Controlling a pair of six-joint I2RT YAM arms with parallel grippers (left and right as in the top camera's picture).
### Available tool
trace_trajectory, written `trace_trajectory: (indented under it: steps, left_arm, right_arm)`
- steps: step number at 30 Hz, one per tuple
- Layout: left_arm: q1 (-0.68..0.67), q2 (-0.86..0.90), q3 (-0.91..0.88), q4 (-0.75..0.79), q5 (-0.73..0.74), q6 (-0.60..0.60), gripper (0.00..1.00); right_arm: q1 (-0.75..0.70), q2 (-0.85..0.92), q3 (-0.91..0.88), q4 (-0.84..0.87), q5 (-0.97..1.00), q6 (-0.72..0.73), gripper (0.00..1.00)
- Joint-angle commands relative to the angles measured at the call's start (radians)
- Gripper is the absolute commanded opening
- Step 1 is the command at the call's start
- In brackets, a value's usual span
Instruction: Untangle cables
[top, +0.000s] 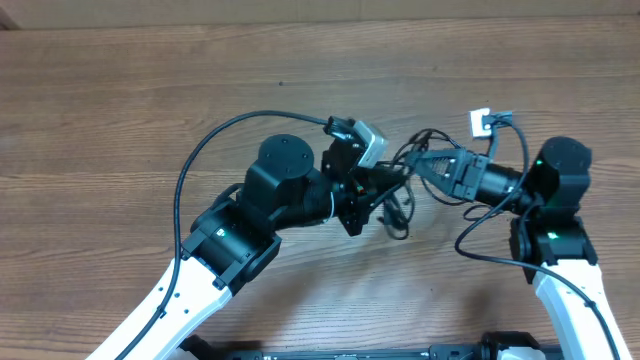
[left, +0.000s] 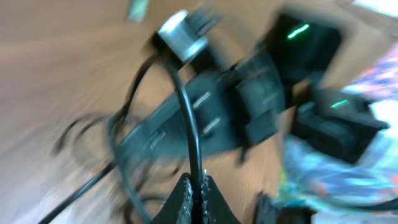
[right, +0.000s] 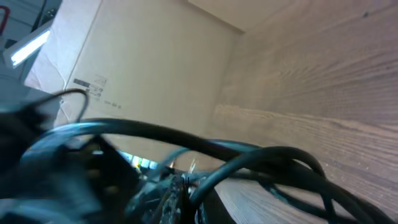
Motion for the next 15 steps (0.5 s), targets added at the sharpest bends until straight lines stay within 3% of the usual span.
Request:
trace_trajectory:
  steps: [1,8,15]
  left_arm:
    - [0.018,0.001,0.021,-0.083,-0.150,0.024,0.04]
    - [0.020,0.001,0.021,-0.237,-0.224,0.024,0.04]
    - [0.006,0.002,0.020,-0.339,-0.221,0.024,0.04]
  right_arm:
    - [-0.061,-0.015,0.019,0.016,-0.109,0.001,0.04]
    - [-0.127,-0.015,0.019,0.025,-0.157,0.023,0.04]
    - [-0.130,-0.015,0.019,0.217,-0.161,0.160,0.04]
